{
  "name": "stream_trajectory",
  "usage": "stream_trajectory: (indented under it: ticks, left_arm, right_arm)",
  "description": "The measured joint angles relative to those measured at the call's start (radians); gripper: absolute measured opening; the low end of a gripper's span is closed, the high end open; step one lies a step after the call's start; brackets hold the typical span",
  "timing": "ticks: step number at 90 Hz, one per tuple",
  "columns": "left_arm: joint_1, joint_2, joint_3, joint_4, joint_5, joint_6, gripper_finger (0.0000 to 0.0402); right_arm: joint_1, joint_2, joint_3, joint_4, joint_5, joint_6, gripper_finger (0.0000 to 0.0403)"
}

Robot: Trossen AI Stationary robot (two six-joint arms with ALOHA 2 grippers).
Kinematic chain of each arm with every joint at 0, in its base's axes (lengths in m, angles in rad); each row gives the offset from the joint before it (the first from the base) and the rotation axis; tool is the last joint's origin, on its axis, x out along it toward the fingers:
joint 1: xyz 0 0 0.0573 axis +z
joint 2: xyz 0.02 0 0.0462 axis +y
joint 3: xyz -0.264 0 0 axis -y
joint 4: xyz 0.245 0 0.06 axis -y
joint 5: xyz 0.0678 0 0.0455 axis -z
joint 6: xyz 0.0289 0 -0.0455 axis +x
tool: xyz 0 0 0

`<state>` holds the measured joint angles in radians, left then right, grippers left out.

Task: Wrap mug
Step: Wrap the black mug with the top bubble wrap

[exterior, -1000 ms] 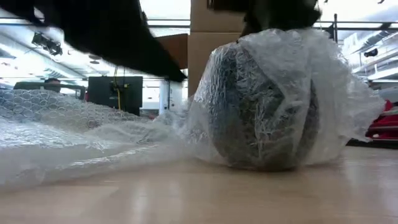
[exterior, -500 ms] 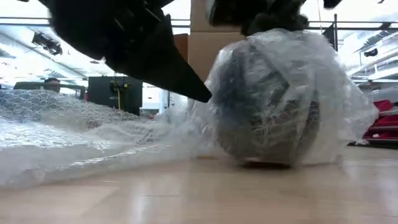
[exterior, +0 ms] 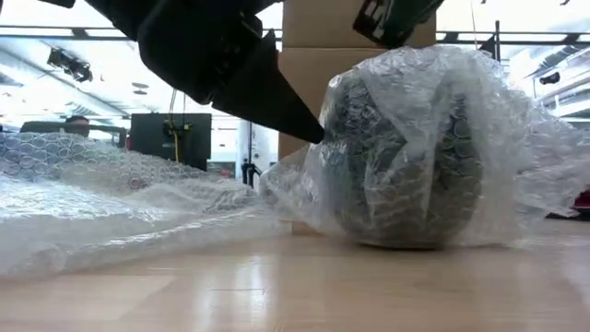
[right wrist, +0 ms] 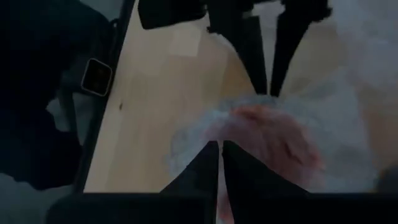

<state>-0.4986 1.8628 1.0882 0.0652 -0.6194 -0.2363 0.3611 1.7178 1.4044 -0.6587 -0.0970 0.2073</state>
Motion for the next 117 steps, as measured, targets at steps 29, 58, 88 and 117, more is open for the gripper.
stream_trajectory:
  ticks: [29,58,88,117]
  left_arm:
    - [0.002,0.009,0.0,-0.027,-0.003,-0.003,0.0015]
    - [-0.001,0.009,0.0,-0.026,0.004,-0.007,0.0015]
    - [-0.001,0.009,0.0,-0.042,0.006,-0.008,0.0015]
    - [-0.001,0.009,0.0,-0.034,0.012,-0.013,0.0015]
  right_arm:
    - [-0.012,0.149,0.003,-0.006,-0.081,0.001,0.0]
    - [-0.046,0.124,0.0,-0.072,-0.045,0.007,0.0]
    - [-0.04,-0.018,0.0,-0.124,-0.067,0.01,0.0]
    - [-0.028,0.038,-0.019,-0.107,-0.097,0.01,0.0]
